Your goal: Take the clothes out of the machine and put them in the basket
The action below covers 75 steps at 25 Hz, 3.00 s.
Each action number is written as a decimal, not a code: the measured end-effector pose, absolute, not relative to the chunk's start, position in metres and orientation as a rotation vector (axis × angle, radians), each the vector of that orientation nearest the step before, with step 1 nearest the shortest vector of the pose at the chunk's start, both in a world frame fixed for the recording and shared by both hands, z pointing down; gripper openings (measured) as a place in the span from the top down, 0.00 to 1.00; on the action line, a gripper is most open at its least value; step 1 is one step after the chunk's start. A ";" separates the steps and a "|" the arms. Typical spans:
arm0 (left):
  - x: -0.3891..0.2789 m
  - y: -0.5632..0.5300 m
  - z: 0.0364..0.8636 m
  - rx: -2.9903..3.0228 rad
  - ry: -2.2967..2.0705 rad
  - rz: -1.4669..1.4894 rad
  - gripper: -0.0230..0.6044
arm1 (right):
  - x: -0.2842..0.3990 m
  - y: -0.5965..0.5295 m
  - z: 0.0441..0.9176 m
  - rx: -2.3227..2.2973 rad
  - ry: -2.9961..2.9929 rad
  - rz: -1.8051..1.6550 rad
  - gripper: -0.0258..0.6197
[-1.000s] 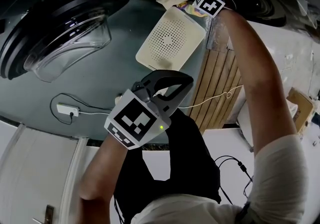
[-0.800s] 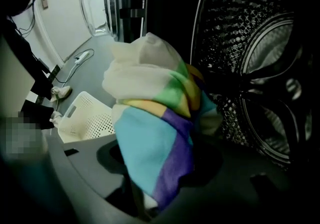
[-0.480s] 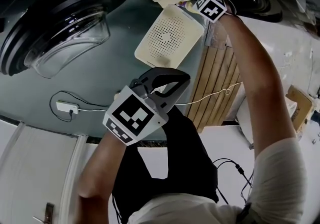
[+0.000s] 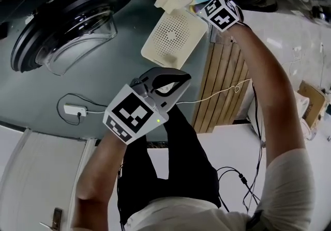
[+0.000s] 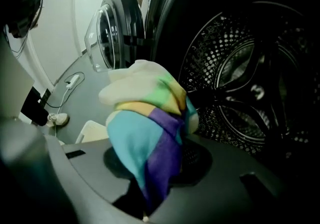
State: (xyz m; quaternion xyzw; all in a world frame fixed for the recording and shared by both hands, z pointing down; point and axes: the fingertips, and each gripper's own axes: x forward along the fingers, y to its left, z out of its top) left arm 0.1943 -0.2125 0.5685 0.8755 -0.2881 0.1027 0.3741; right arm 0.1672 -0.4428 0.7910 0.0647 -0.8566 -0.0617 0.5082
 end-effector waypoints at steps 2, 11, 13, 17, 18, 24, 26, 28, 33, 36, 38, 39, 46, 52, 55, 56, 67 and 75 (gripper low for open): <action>0.192 -0.206 0.562 2.250 -0.727 0.274 0.97 | 0.167 -0.432 0.772 0.165 -2.081 -0.139 0.77; 0.179 -0.169 0.542 2.283 -0.696 0.305 0.97 | 0.174 -0.364 0.706 0.181 -2.139 -0.060 0.77; 0.176 -0.159 0.537 2.275 -0.692 0.297 0.97 | 0.178 -0.344 0.696 0.183 -2.149 -0.050 0.77; 0.171 -0.137 0.533 2.258 -0.691 0.278 0.97 | 0.187 -0.306 0.684 0.186 -2.149 -0.039 0.77; 0.170 -0.133 0.533 2.260 -0.689 0.282 0.97 | 0.189 -0.298 0.683 0.188 -2.144 -0.034 0.77; 0.170 -0.103 0.528 2.278 -0.662 0.294 0.97 | 0.195 -0.239 0.681 0.200 -2.137 0.012 0.77; 0.171 -0.094 0.528 2.282 -0.650 0.295 0.97 | 0.195 -0.221 0.684 0.201 -2.135 0.029 0.77; 0.170 -0.085 0.529 2.282 -0.639 0.299 0.97 | 0.195 -0.204 0.690 0.199 -2.134 0.049 0.77; 0.169 -0.071 0.543 2.278 -0.624 0.326 0.97 | 0.195 -0.175 0.718 0.192 -2.121 0.081 0.76; 0.171 -0.068 0.550 2.273 -0.615 0.331 0.97 | 0.196 -0.166 0.743 0.189 -2.103 0.106 0.76; 0.171 -0.067 0.553 2.270 -0.612 0.331 0.97 | 0.198 -0.162 0.759 0.191 -2.089 0.125 0.76; 0.171 -0.066 0.555 2.268 -0.611 0.333 0.97 | 0.198 -0.161 0.767 0.191 -2.084 0.133 0.76; 0.171 -0.079 0.573 2.246 -0.645 0.330 0.97 | 0.210 -0.169 0.824 0.161 -2.014 0.131 0.76; 0.176 -0.091 0.595 2.230 -0.651 0.351 0.97 | 0.211 -0.182 0.869 0.123 -1.972 0.126 0.76; 0.180 -0.103 0.607 2.224 -0.652 0.348 0.97 | 0.209 -0.189 0.890 0.106 -1.955 0.132 0.76; 0.181 -0.107 0.609 2.224 -0.651 0.345 0.97 | 0.208 -0.191 0.897 0.097 -1.947 0.131 0.76; 0.190 -0.131 0.656 2.208 -0.644 0.333 0.97 | 0.210 -0.202 0.985 0.024 -1.872 0.077 0.73; 0.200 -0.141 0.682 2.205 -0.636 0.327 0.97 | 0.229 -0.208 1.022 0.120 -1.848 0.130 0.63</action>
